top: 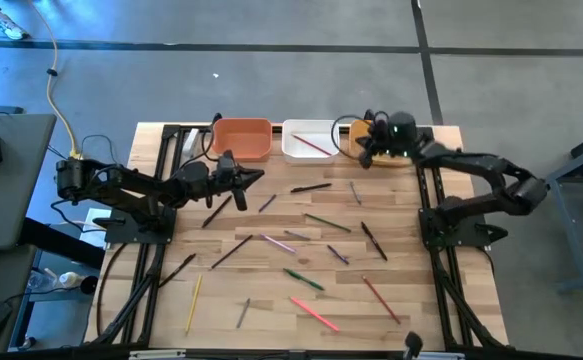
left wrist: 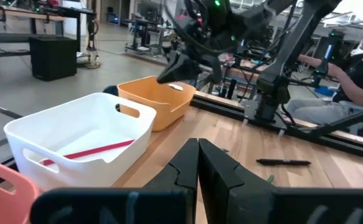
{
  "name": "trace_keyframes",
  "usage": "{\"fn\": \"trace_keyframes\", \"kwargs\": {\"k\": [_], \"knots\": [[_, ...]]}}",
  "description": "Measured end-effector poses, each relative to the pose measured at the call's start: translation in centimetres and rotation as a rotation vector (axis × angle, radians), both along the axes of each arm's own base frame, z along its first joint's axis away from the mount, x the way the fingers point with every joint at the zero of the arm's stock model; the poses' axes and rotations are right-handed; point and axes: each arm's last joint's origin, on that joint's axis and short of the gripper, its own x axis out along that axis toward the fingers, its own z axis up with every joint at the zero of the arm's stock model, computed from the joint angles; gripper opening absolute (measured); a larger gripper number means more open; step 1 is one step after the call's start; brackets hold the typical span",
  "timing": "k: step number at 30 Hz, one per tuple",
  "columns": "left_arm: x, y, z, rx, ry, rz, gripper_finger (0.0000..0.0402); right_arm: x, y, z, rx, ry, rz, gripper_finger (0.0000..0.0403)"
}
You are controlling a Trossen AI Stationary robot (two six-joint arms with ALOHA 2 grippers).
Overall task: Sort crayons/erasers/pens/pencils in bins
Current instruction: Put the middle right black pen into the orange bin
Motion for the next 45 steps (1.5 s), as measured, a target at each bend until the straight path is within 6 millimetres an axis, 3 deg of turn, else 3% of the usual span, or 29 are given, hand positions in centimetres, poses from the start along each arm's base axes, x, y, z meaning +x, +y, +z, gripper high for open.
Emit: {"fn": "trace_keyframes", "kwargs": {"k": [5,15,25,29,37,41,45], "knots": [[0.1,-0.2,0.0,0.017,0.007,-0.006,0.0,0.3,3.6,-1.6,0.038,-0.05,-0.032,0.0001],[0.2,-0.4,-0.1,0.017,0.024,-0.054,0.0,0.3,10.3,-0.5,0.19,0.103,-0.122,0.0],[0.1,-0.4,-0.6,-0.015,0.066,-0.057,0.0,-1.1,15.6,-1.6,0.478,0.229,-0.22,0.0004],[0.1,-0.4,-0.7,-0.015,0.074,-0.058,0.0,-1.6,17.2,-2.1,0.558,0.26,-0.268,0.003],[0.1,-0.4,-0.7,-0.015,0.074,-0.058,0.0,-1.7,20.7,-2.6,0.693,0.276,-0.251,0.0136],[0.1,-0.4,-0.7,-0.015,0.074,-0.058,0.0,-1.5,22.2,-3.2,0.719,0.34,-0.273,0.0151],[0.1,-0.4,-0.7,-0.015,0.074,-0.058,0.0,-0.5,23.5,-2.4,0.698,0.415,-0.296,0.0152]]}}
